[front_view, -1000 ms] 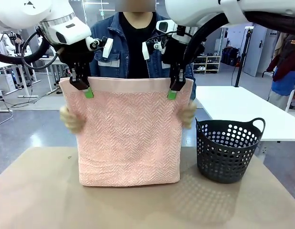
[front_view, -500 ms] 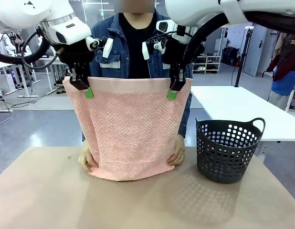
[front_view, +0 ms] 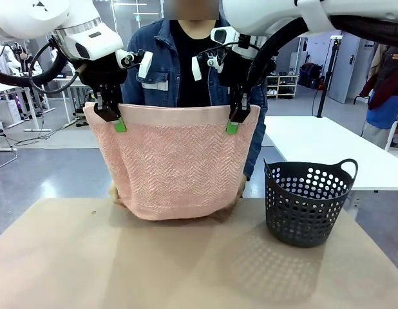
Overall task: Fold the towel.
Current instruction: Release the end of the 100 cm Hotel Towel you were holding.
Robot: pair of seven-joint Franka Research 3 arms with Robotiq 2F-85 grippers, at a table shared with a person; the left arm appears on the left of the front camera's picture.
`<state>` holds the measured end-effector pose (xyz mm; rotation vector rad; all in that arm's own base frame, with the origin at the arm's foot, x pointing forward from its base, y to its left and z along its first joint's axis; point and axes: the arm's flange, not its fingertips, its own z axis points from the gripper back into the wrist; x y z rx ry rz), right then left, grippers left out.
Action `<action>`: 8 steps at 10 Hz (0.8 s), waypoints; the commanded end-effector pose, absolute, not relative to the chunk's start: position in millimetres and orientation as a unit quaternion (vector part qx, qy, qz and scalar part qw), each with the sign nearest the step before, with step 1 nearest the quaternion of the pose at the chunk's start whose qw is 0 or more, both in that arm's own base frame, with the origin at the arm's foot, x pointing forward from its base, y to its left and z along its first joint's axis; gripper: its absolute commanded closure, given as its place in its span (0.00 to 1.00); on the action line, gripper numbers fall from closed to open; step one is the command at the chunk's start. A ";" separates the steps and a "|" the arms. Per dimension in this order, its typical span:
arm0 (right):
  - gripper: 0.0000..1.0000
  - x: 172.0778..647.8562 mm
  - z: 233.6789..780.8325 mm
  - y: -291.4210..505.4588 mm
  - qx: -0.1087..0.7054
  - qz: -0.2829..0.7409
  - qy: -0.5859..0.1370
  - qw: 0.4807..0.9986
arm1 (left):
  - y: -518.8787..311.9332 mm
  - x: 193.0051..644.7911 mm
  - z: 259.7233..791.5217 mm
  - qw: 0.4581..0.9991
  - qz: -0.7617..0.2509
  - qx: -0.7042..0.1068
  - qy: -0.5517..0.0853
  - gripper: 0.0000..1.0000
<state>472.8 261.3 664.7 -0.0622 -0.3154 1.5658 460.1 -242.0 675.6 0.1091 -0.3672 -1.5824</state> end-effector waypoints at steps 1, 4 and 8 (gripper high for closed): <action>1.00 470.5 667.6 259.4 -0.036 0.703 -0.141 0.696 | -240.8 460.1 677.9 0.685 -0.707 0.052 -0.166 1.00; 1.00 470.5 667.6 259.4 -0.036 0.703 -0.141 0.696 | -240.8 460.1 677.9 0.685 -0.707 0.052 -0.166 1.00; 1.00 470.5 667.6 259.4 -0.036 0.703 -0.141 0.696 | -240.8 460.1 677.9 0.685 -0.707 0.052 -0.166 1.00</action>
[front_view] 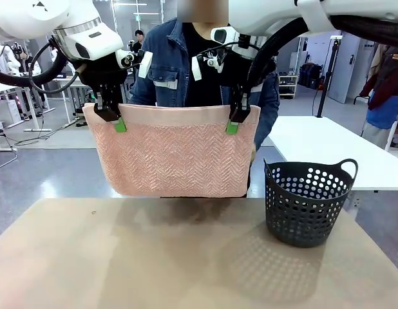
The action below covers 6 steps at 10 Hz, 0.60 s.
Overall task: Fold the towel.
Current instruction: Release the end of the 100 cm Hotel Towel you were holding.
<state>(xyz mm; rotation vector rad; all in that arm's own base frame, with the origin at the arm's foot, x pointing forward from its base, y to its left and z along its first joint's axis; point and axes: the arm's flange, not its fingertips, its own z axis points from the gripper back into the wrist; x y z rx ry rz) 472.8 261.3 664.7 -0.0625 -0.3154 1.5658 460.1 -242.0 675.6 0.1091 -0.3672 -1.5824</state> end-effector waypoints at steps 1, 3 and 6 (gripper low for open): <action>1.00 470.5 667.6 259.4 -0.036 0.703 -0.141 0.696 | -240.8 460.1 677.9 0.685 -0.707 0.052 -0.166 1.00; 1.00 470.5 667.6 259.4 -0.036 0.703 -0.141 0.696 | -240.8 460.1 677.9 0.685 -0.707 0.052 -0.166 1.00; 1.00 470.5 667.6 259.4 -0.036 0.703 -0.141 0.696 | -240.8 460.1 677.9 0.685 -0.707 0.052 -0.166 1.00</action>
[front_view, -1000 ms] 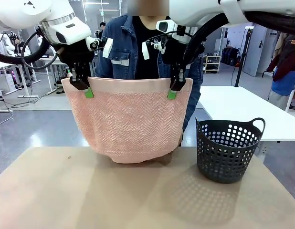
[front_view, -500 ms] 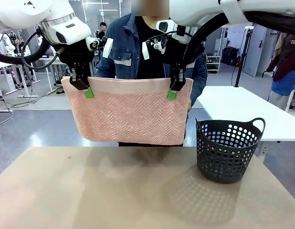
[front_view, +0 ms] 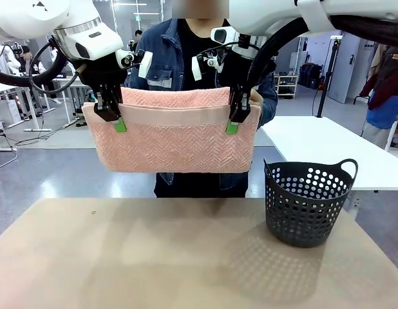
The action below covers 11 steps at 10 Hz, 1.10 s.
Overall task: Fold the towel.
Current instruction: Release the end of the 100 cm Hotel Towel you were holding.
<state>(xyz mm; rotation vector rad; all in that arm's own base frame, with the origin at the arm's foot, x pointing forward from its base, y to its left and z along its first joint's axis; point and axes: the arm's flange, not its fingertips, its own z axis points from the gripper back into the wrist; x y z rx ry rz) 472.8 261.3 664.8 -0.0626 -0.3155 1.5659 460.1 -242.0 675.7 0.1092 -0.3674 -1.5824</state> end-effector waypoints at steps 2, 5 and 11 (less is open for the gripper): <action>1.00 470.5 667.6 259.4 -0.036 0.703 -0.141 0.696 | -240.8 460.1 677.9 0.685 -0.707 0.052 -0.166 1.00; 1.00 470.5 667.6 259.4 -0.036 0.703 -0.141 0.696 | -240.8 460.1 677.9 0.685 -0.707 0.052 -0.166 1.00; 1.00 470.5 667.6 259.4 -0.036 0.703 -0.141 0.696 | -240.8 460.1 677.9 0.685 -0.707 0.052 -0.166 1.00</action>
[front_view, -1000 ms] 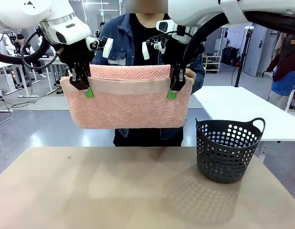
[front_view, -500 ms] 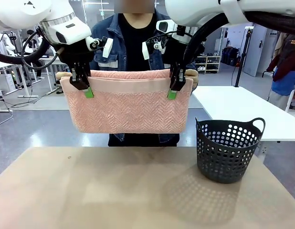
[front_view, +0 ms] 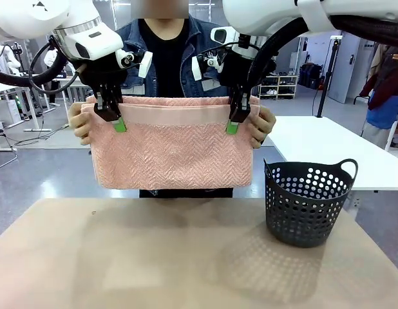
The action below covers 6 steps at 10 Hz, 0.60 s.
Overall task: Fold the towel.
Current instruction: Release the end of the 100 cm Hotel Towel you were holding.
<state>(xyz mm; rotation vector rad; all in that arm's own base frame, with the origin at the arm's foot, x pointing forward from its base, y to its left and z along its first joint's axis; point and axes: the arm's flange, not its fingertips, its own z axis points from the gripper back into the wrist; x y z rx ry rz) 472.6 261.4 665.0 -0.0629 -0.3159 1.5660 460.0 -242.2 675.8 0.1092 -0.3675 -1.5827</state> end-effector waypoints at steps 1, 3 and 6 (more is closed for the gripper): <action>1.00 470.5 667.6 259.4 -0.036 0.703 -0.141 0.696 | -240.8 460.1 677.9 0.685 -0.707 0.052 -0.166 1.00; 1.00 470.5 667.6 259.4 -0.036 0.703 -0.141 0.696 | -240.8 460.1 677.9 0.685 -0.707 0.052 -0.166 1.00; 1.00 470.5 667.6 259.4 -0.036 0.703 -0.141 0.696 | -240.8 460.1 677.9 0.685 -0.707 0.052 -0.166 1.00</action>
